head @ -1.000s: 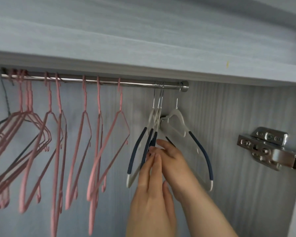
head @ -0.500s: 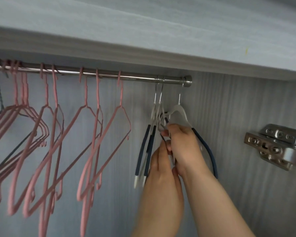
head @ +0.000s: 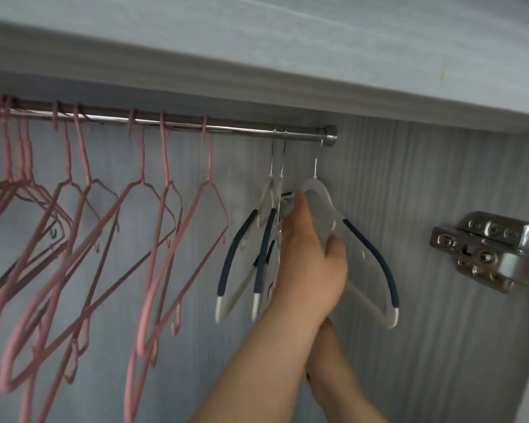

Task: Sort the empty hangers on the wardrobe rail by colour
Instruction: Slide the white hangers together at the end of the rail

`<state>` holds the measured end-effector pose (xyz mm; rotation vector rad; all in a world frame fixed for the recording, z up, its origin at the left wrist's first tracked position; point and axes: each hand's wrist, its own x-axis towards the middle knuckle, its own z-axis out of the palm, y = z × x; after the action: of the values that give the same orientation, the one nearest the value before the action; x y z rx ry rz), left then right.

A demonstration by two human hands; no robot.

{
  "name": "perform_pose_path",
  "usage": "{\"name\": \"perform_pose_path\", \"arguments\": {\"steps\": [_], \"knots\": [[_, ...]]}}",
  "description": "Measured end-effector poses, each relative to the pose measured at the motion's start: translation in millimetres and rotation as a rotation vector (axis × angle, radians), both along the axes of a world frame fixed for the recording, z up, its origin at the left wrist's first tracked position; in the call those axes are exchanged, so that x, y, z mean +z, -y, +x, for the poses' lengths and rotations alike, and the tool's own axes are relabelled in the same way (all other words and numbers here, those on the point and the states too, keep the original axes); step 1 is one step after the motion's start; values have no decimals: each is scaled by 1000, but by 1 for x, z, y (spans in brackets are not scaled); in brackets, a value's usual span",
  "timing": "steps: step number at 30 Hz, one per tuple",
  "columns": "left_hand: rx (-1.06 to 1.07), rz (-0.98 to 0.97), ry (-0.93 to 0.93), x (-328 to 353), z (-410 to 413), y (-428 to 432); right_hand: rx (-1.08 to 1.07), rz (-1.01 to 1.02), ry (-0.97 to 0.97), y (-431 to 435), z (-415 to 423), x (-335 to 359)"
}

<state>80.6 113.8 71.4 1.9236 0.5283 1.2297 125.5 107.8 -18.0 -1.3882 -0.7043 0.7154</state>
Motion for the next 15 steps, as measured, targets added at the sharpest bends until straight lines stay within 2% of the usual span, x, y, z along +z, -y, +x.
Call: {"name": "perform_pose_path", "arguments": {"steps": [2, 5, 10, 15], "knots": [[-8, -96, 109, 17, 14, -14, -20, -46, 5, 5, 2, -4], [132, -146, 179, 24, 22, -42, -5, 0, -114, 16, 4, -8], [331, -145, 134, 14, 10, -73, 28, 23, -139, 30, 6, -4], [485, -91, 127, 9, -16, -93, 60, 45, -53, 34, 0, -4]]}}
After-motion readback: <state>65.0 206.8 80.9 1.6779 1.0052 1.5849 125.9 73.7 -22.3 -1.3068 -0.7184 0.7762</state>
